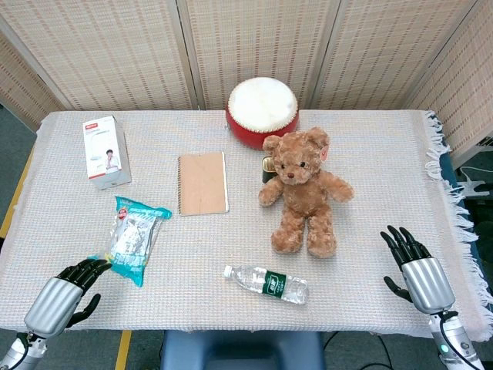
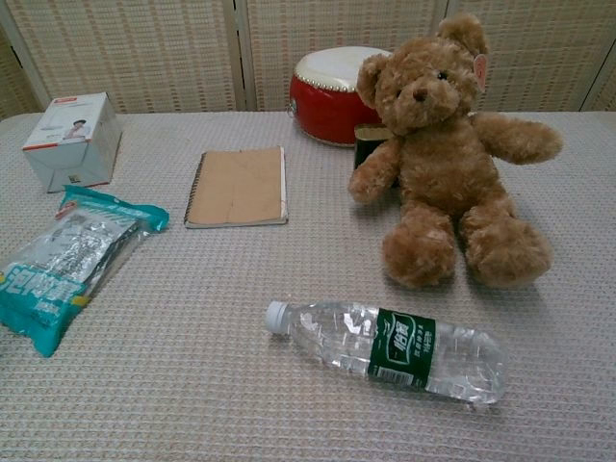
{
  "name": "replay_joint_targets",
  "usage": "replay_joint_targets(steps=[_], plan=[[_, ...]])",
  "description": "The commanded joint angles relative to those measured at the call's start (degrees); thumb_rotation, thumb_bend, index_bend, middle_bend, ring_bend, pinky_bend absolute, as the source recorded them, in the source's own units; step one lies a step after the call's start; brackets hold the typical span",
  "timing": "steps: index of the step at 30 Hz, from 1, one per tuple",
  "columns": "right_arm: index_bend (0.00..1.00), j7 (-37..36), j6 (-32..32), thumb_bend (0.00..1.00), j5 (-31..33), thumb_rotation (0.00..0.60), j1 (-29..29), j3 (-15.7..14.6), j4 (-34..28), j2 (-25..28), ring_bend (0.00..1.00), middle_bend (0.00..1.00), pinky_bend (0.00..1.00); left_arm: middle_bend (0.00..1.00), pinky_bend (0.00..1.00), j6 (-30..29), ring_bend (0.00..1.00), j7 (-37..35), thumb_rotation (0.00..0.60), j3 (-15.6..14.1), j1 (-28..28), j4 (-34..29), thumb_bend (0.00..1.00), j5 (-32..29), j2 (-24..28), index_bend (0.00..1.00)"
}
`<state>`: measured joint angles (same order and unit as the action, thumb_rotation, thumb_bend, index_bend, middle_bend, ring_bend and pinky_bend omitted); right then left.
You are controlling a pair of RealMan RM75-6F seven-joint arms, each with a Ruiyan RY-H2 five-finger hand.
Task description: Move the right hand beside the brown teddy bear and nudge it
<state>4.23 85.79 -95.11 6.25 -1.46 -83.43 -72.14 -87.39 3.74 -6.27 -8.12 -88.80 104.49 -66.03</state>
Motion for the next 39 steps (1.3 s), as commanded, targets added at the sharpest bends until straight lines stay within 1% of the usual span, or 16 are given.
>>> replay_joint_targets(steps=[1, 6, 9, 11, 12, 15, 16, 17, 19, 21, 22, 24, 28, 33, 39], plan=[[0.0, -0.3, 0.0, 0.12, 0.0, 0.6, -0.1, -0.1, 0.2, 0.1, 0.0, 0.01, 0.24, 0.18, 0.36, 0.2, 0.18, 0.0, 0.6, 0.0, -0.1, -0.3, 0.45, -0.1, 0.0, 0.18], [0.0, -1.0, 0.2, 0.12, 0.0, 0.6, 0.2, 0.5, 0.7, -0.3, 0.0, 0.01, 0.24, 0.18, 0.36, 0.3, 0.18, 0.7, 0.6, -0.1, -0.1, -0.5, 0.45, 0.4, -0.1, 0.18], [0.01, -1.5, 2.1, 0.12, 0.1, 0.6, 0.3, 2.0, 3.0, -2.5, 0.0, 0.01, 0.24, 0.18, 0.36, 0.2, 0.18, 0.3, 0.6, -0.2, -0.3, -0.5, 0.45, 0.8, -0.1, 0.18], [0.03, -1.1, 3.9, 0.12, -0.3, 0.6, 0.7, 3.4, 5.7, -4.8, 0.0, 0.01, 0.24, 0.18, 0.36, 0.3, 0.18, 0.1, 0.6, -0.1, -0.4, 0.1, 0.45, 0.8, -0.3, 0.18], [0.06, -1.1, 5.1, 0.12, -0.8, 0.6, 1.0, 4.2, 7.4, -6.1, 0.0, 0.02, 0.24, 0.18, 0.36, 0.6, 0.18, -0.1, 0.6, -0.1, -0.6, 0.3, 0.45, 0.6, -0.4, 0.18], [0.17, -3.1, 10.4, 0.12, -2.4, 0.6, 2.8, 7.5, 17.2, -12.6, 0.0, 0.07, 0.27, 0.18, 0.36, 2.0, 0.18, -1.2, 0.6, 0.1, -1.0, 0.5, 0.45, -0.7, -0.4, 0.18], [0.2, -4.0, 11.7, 0.12, -2.4, 0.6, 3.8, 8.9, 21.6, -15.3, 0.0, 0.08, 0.28, 0.18, 0.36, 2.4, 0.18, -1.5, 0.6, 0.1, -1.1, 0.5, 0.45, -1.2, -0.3, 0.18], [0.23, -4.9, 12.1, 0.12, -2.2, 0.6, 4.8, 9.9, 24.7, -17.2, 0.0, 0.09, 0.28, 0.18, 0.36, 2.6, 0.18, -1.6, 0.6, 0.1, -1.1, 0.5, 0.45, -1.4, -0.1, 0.18], [0.26, -5.6, 12.3, 0.12, -2.0, 0.6, 5.3, 10.3, 26.5, -18.3, 0.0, 0.09, 0.28, 0.18, 0.36, 2.7, 0.18, -1.7, 0.6, 0.1, -1.1, 0.4, 0.45, -1.5, 0.0, 0.18], [0.28, -6.5, 12.0, 0.12, -1.6, 0.6, 6.2, 10.9, 28.8, -19.7, 0.0, 0.09, 0.28, 0.18, 0.36, 2.6, 0.18, -1.8, 0.6, 0.1, -1.1, 0.2, 0.45, -1.7, 0.2, 0.18], [0.3, -7.7, 11.0, 0.12, -1.0, 0.6, 7.6, 11.6, 31.3, -21.2, 0.0, 0.09, 0.29, 0.18, 0.36, 2.0, 0.18, -2.1, 0.6, 0.1, -0.9, -0.1, 0.45, -1.7, 0.5, 0.18], [0.32, -6.1, 7.3, 0.12, -0.1, 0.6, 11.6, 13.1, 36.5, -24.2, 0.0, 0.09, 0.29, 0.18, 0.36, -0.5, 0.18, -2.1, 0.6, 0.1, 0.0, -0.4, 0.45, -0.8, 0.9, 0.18], [0.34, -5.9, 5.0, 0.12, 1.2, 0.6, 14.8, 13.9, 42.5, -27.9, 0.0, 0.09, 0.3, 0.18, 0.36, -0.7, 0.18, -2.6, 0.6, 0.2, 0.1, -0.6, 0.45, -0.9, 1.0, 0.18], [0.34, -3.7, 2.4, 0.12, 2.4, 0.6, 18.3, 14.1, 49.2, -31.7, 0.0, 0.09, 0.31, 0.18, 0.36, 0.4, 0.18, -2.5, 0.6, 0.2, -0.1, -0.7, 0.45, -1.5, 1.2, 0.18], [0.31, -1.3, -0.3, 0.12, 3.5, 0.6, 20.8, 13.4, 54.7, -35.4, 0.0, 0.09, 0.31, 0.18, 0.36, 0.2, 0.19, -2.7, 0.6, 0.2, 0.0, -0.8, 0.45, -1.5, 1.3, 0.19]])
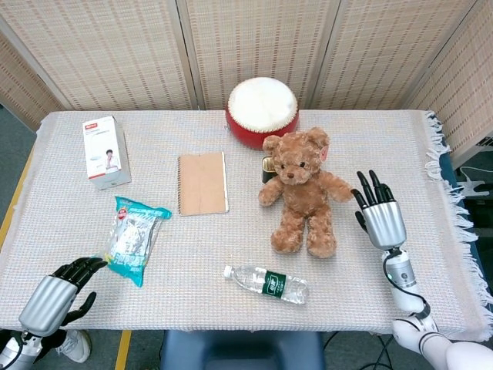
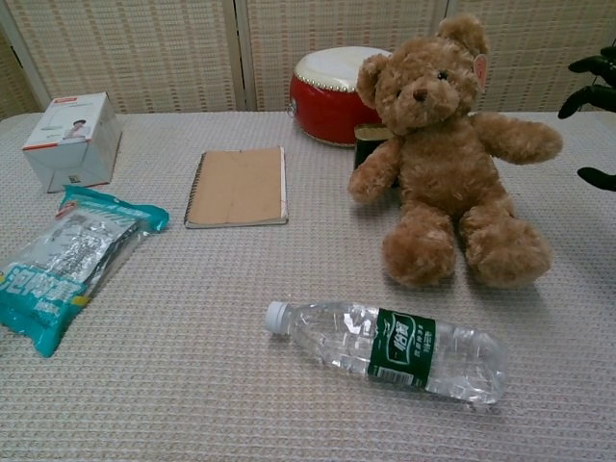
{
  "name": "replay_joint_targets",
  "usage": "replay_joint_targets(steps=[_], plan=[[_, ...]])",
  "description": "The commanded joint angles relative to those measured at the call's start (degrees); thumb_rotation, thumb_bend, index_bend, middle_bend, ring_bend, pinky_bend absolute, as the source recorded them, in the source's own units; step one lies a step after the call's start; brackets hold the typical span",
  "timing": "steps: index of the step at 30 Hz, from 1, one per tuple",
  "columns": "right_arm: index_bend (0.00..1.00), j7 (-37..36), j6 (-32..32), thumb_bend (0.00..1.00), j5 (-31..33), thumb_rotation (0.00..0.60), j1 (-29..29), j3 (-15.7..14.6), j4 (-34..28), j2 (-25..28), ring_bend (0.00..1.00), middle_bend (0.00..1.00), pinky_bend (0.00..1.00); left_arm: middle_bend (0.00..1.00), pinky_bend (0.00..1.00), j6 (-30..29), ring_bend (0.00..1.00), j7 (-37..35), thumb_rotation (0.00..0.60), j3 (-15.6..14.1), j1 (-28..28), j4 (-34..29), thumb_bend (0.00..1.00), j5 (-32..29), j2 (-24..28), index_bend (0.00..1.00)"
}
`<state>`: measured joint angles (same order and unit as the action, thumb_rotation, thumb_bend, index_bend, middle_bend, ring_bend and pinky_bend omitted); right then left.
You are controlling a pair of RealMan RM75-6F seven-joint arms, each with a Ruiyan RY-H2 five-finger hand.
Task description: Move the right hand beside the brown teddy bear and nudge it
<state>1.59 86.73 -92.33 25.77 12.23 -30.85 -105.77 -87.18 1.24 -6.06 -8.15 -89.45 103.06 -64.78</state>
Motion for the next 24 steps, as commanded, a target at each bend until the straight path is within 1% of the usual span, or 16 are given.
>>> replay_joint_targets(steps=[1, 6, 15, 18, 21, 24], plan=[[0.31, 1.6, -1.5, 0.12, 0.9, 0.6, 1.8, -0.4, 3.1, -2.5, 0.0, 0.09, 0.31, 0.18, 0.36, -0.2, 0.19, -0.4, 0.6, 0.0, 0.1, -0.2, 0.45, 0.0, 0.2, 0.19], [0.31, 2.8, -2.8, 0.12, 2.0, 0.6, 4.6, -0.1, 7.6, -5.6, 0.0, 0.09, 0.32, 0.19, 0.36, -0.1, 0.19, -0.5, 0.6, -0.1, 0.1, -0.1, 0.45, 0.1, 0.2, 0.19], [0.34, 2.7, -2.8, 0.12, 3.9, 0.6, 7.4, 0.0, 14.3, -9.7, 0.0, 0.09, 0.38, 0.19, 0.36, -0.4, 0.19, -1.3, 0.6, 0.0, 0.2, -0.2, 0.45, 0.0, 0.5, 0.18], [0.38, 2.7, -3.0, 0.12, 4.4, 0.6, 8.2, -0.1, 16.3, -10.6, 0.02, 0.13, 0.42, 0.19, 0.36, -0.5, 0.19, -1.2, 0.6, -0.1, 0.3, -0.1, 0.45, 0.2, 0.5, 0.19], [0.41, 2.9, -3.1, 0.12, 4.9, 0.6, 8.8, -0.2, 18.0, -11.3, 0.03, 0.14, 0.44, 0.19, 0.36, -0.6, 0.19, -1.4, 0.6, -0.1, 0.3, -0.3, 0.45, 0.2, 0.6, 0.19], [0.48, 2.8, -2.9, 0.12, 5.2, 0.6, 9.3, -0.4, 19.5, -11.9, 0.07, 0.18, 0.49, 0.19, 0.36, -0.5, 0.19, -1.2, 0.6, -0.1, 0.3, -0.1, 0.45, 0.2, 0.6, 0.19]])
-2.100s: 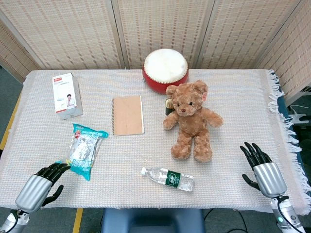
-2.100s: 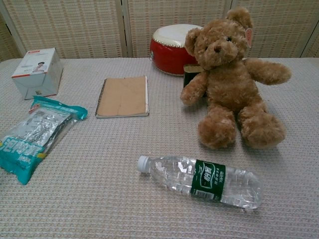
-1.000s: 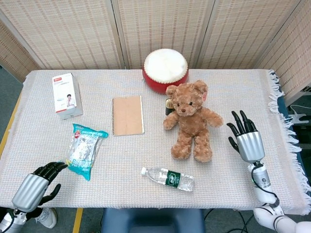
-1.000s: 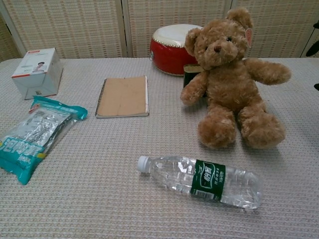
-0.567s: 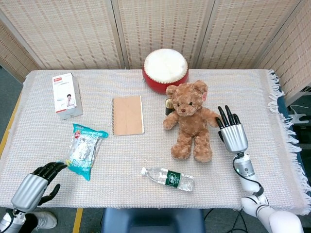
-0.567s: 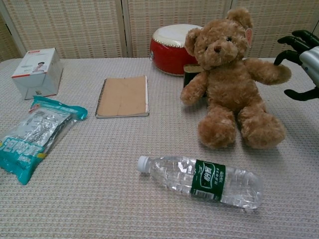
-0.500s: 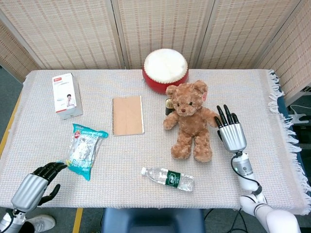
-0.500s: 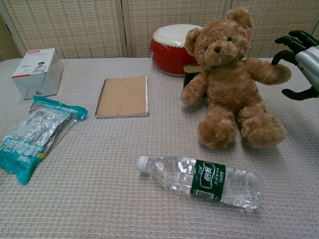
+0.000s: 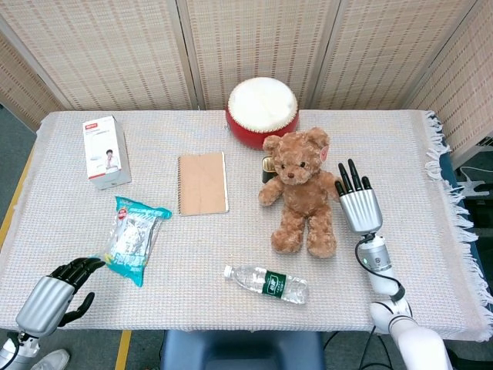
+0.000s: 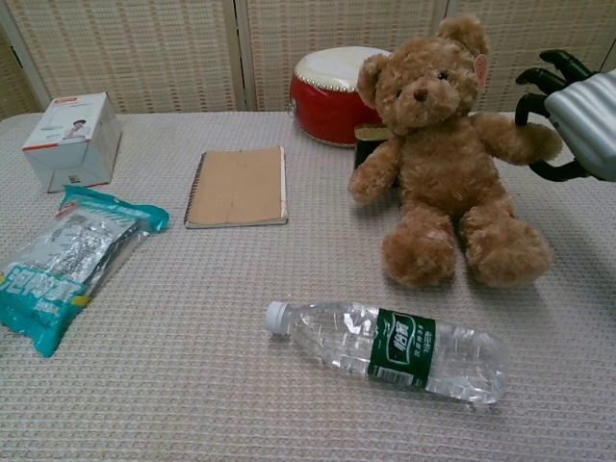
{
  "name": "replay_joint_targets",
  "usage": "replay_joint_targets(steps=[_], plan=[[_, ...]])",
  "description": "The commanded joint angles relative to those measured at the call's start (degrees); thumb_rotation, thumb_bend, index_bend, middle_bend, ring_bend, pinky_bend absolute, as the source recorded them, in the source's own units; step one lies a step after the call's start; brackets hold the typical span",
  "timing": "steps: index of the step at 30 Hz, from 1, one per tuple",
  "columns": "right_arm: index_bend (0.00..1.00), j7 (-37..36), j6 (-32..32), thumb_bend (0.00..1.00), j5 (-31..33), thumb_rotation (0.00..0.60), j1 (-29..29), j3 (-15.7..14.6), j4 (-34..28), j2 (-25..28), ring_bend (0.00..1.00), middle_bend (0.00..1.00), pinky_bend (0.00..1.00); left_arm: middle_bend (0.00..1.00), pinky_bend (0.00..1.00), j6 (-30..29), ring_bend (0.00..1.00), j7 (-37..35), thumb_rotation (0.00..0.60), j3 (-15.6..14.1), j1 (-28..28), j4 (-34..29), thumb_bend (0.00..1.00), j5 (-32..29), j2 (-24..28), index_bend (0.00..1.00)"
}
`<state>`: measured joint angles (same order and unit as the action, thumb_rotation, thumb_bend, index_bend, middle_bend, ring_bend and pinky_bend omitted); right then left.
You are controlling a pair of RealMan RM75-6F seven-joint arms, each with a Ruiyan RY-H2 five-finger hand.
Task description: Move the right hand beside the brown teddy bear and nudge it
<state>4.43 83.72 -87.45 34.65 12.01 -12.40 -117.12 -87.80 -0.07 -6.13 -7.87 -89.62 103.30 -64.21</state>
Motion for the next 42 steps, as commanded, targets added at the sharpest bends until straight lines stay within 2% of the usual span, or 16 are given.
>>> replay_joint_targets(steps=[1, 7, 11, 15, 23, 32, 38, 42], plan=[[0.5, 0.1, 0.3, 0.12, 0.4, 0.6, 0.6, -0.3, 1.5, -0.6, 0.08, 0.19, 0.5, 0.19, 0.36, 0.3, 0.19, 0.1, 0.6, -0.1, 0.0, 0.0, 0.45, -0.1, 0.0, 0.19], [0.63, 0.9, 0.9, 0.12, 0.8, 0.6, 1.5, -0.9, 3.7, -1.1, 0.12, 0.24, 0.54, 0.19, 0.36, 0.5, 0.19, 0.4, 0.6, -0.3, -0.1, -0.1, 0.45, 0.2, 0.1, 0.19], [0.68, 1.0, 1.5, 0.12, 2.0, 0.6, 2.3, -0.3, 3.9, -1.3, 0.14, 0.25, 0.55, 0.19, 0.36, 0.5, 0.19, 0.5, 0.6, -0.2, -0.1, -0.3, 0.45, 0.3, 0.1, 0.19], [0.69, 0.1, 1.6, 0.12, 2.7, 0.6, 2.5, -0.1, 3.8, -1.6, 0.14, 0.26, 0.55, 0.19, 0.36, 1.0, 0.19, 0.8, 0.6, -0.3, -0.1, -0.3, 0.45, 0.2, 0.1, 0.19], [0.69, 1.7, -2.5, 0.12, 2.5, 0.6, 1.1, -2.0, 4.9, -1.7, 0.14, 0.26, 0.55, 0.19, 0.36, 0.8, 0.2, 0.6, 0.6, -0.3, 0.0, -0.6, 0.45, 0.1, 0.3, 0.19], [0.69, -0.8, 2.2, 0.12, 4.0, 0.6, 2.6, -0.9, 4.4, -2.0, 0.14, 0.26, 0.55, 0.19, 0.36, 1.0, 0.2, 0.8, 0.6, -0.3, -0.1, -0.6, 0.45, 0.1, 0.3, 0.19], [0.69, 0.9, -1.6, 0.12, 3.4, 0.6, 1.6, -2.5, 5.0, -1.9, 0.14, 0.26, 0.55, 0.19, 0.36, 0.9, 0.2, 0.8, 0.6, -0.3, 0.0, -0.6, 0.45, 0.2, 0.3, 0.19], [0.69, 2.4, -2.4, 0.12, 3.8, 0.6, 1.5, -2.4, 5.0, -2.0, 0.14, 0.26, 0.56, 0.19, 0.36, 1.4, 0.2, 0.8, 0.6, -0.4, -0.1, -0.8, 0.45, -0.2, 0.4, 0.19]])
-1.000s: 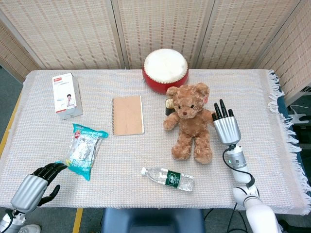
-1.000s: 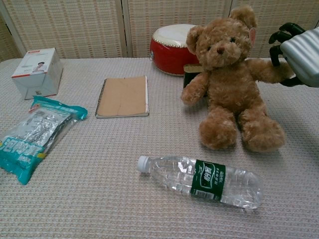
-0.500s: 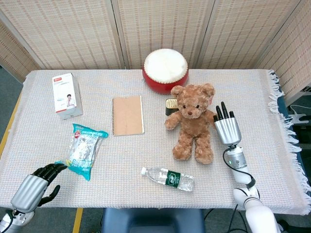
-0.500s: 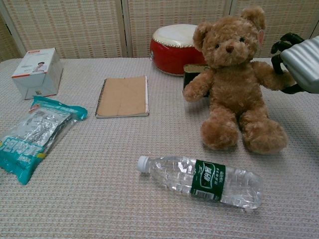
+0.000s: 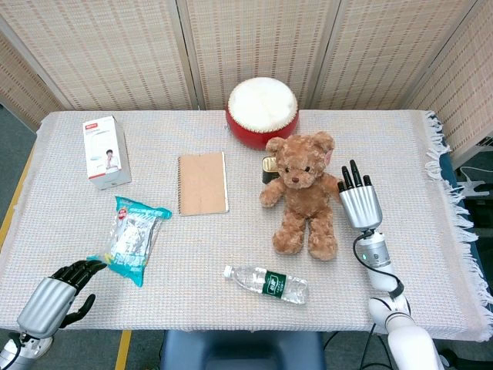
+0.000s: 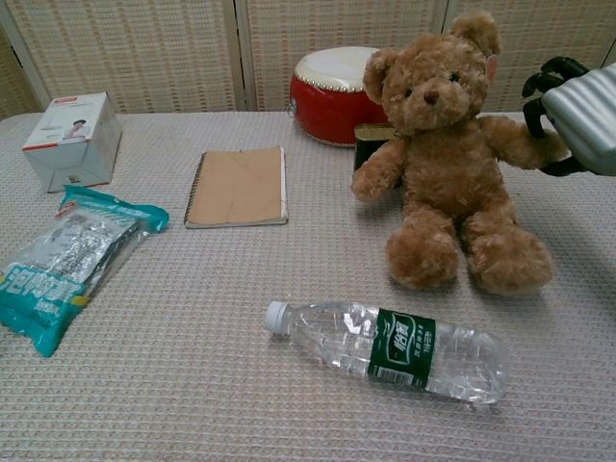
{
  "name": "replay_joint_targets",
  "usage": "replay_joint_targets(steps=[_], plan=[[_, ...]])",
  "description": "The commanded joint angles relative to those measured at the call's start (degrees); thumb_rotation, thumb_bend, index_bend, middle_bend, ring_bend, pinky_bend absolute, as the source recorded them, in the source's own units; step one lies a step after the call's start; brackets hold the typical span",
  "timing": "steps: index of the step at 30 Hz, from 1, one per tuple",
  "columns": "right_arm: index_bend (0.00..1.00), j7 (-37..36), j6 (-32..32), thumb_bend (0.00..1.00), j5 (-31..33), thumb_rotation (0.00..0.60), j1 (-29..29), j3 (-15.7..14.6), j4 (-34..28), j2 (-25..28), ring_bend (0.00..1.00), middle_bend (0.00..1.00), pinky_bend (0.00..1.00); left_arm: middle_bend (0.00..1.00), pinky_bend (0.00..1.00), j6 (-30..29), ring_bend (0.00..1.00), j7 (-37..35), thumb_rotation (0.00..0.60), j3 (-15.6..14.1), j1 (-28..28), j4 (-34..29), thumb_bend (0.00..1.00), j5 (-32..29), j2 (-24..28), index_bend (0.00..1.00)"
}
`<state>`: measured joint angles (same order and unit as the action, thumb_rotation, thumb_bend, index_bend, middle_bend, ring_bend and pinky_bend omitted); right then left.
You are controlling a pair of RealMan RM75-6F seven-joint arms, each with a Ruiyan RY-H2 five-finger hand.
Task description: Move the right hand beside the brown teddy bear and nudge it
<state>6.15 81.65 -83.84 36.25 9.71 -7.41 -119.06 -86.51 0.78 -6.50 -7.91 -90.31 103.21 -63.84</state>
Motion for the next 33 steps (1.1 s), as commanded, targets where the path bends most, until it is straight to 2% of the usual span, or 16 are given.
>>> replay_joint_targets(steps=[1, 6, 12, 17, 23, 26, 27, 29, 31, 33], plan=[[0.69, 0.5, 0.2, 0.12, 0.4, 0.6, 0.0, 0.1, -0.2, 0.0, 0.14, 0.26, 0.56, 0.19, 0.36, 0.1, 0.2, -0.1, 0.6, 0.0, -0.1, -0.2, 0.45, -0.1, 0.1, 0.19], [0.69, -1.1, 3.3, 0.12, 1.4, 0.6, 0.6, 1.1, -0.8, 0.1, 0.14, 0.26, 0.56, 0.19, 0.36, 0.3, 0.2, -0.1, 0.6, 0.0, -0.1, -0.1, 0.45, -0.2, 0.1, 0.19], [0.69, 0.0, 0.0, 0.12, 0.9, 0.6, -0.2, -0.1, -0.6, 0.2, 0.14, 0.26, 0.56, 0.19, 0.36, 0.6, 0.2, 0.3, 0.6, -0.1, -0.2, -0.2, 0.45, -0.1, 0.0, 0.19], [0.69, 0.4, -0.4, 0.12, 1.4, 0.6, 0.1, 0.1, -0.7, 0.2, 0.14, 0.26, 0.56, 0.19, 0.36, 0.6, 0.2, 0.5, 0.6, -0.1, -0.1, -0.3, 0.45, -0.2, 0.0, 0.19], [0.62, -2.7, 1.7, 0.12, 1.6, 0.6, -0.2, 0.3, -1.6, 0.7, 0.14, 0.26, 0.56, 0.19, 0.36, 0.5, 0.2, 0.3, 0.6, 0.0, -0.1, -0.2, 0.45, -0.2, 0.1, 0.19], [0.52, -6.1, 2.5, 0.12, 1.5, 0.6, -2.3, -0.1, -4.0, 1.5, 0.13, 0.23, 0.53, 0.19, 0.36, 0.5, 0.2, 0.0, 0.6, 0.0, -0.1, -0.2, 0.45, -0.3, 0.1, 0.19], [0.46, -7.3, 2.1, 0.12, 1.5, 0.6, -4.0, -0.5, -6.2, 2.1, 0.11, 0.2, 0.49, 0.19, 0.36, 0.4, 0.2, 0.0, 0.6, 0.1, -0.1, -0.1, 0.45, -0.3, 0.1, 0.19], [0.27, -8.0, 2.8, 0.12, 0.8, 0.6, -7.2, -1.8, -10.9, 4.2, 0.03, 0.13, 0.33, 0.19, 0.36, 0.5, 0.2, 0.1, 0.6, 0.1, -0.1, 0.2, 0.45, -0.4, 0.0, 0.19], [0.15, -7.0, 4.9, 0.12, -0.6, 0.6, -11.4, -4.2, -19.2, 8.8, 0.0, 0.11, 0.27, 0.19, 0.36, 1.0, 0.2, 0.0, 0.6, 0.2, -0.2, 0.1, 0.45, -1.0, -0.1, 0.19], [0.11, -3.9, 6.1, 0.12, -1.2, 0.6, -15.0, -6.2, -29.2, 14.4, 0.0, 0.1, 0.26, 0.2, 0.36, 1.3, 0.2, 0.0, 0.6, 0.2, -0.2, -0.1, 0.45, -1.2, 0.0, 0.19]])
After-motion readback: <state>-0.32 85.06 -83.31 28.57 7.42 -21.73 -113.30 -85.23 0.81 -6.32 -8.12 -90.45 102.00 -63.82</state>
